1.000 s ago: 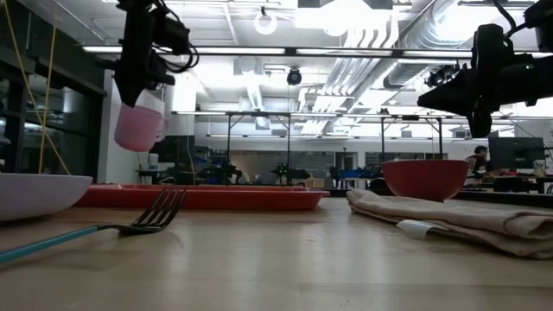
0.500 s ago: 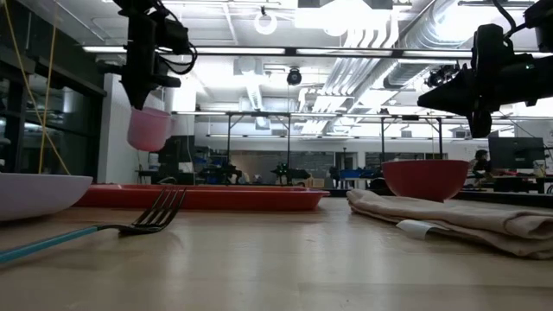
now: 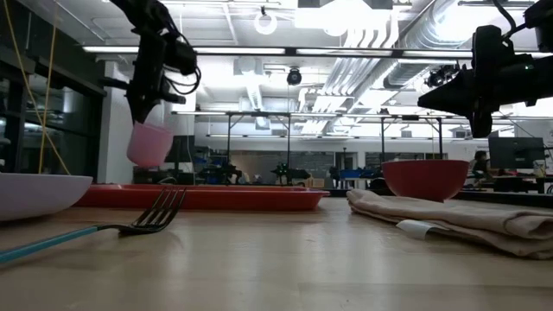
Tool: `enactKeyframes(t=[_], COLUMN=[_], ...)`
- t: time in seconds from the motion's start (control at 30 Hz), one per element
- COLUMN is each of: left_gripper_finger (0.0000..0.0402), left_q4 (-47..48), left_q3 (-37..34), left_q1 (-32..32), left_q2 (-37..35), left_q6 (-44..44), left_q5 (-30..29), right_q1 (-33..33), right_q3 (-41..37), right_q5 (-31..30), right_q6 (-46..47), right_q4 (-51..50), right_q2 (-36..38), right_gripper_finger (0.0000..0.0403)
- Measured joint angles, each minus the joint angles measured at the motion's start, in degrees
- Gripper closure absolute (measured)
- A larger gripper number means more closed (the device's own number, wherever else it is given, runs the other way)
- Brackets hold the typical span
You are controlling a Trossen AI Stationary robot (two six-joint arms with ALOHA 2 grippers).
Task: Set up tray
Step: Put the pink mug on the red tray
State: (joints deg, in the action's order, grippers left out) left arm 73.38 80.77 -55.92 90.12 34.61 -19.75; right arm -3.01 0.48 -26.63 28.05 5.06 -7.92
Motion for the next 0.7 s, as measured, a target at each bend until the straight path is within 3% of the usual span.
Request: enactKeyframes(t=[0.17,0.47,0.7], left_gripper_finger=[0.0390,0.0390,0.0390], left_q4=[-0.5,-8.1,-12.6], left_q3=[-0.4,-9.9,-11.4], left_q1=[0.0,0.0,-0.2], left_q2=[2.8,3.0,2.6], left_q6=[0.2,-0.3,-0.3], left_q5=[1.2,5.0,6.6], right_q1=[0.0,0.0,0.0], right_q3=[0.0,0.0,0.0], right_q5=[0.0,0.0,0.0], right_q6=[0.0,0.0,0.0], right_q4=[0.0,0.0,0.0], right_q2=[0.0,0.0,0.0], right_gripper_finger=[0.0402,0.0402,0.0402])
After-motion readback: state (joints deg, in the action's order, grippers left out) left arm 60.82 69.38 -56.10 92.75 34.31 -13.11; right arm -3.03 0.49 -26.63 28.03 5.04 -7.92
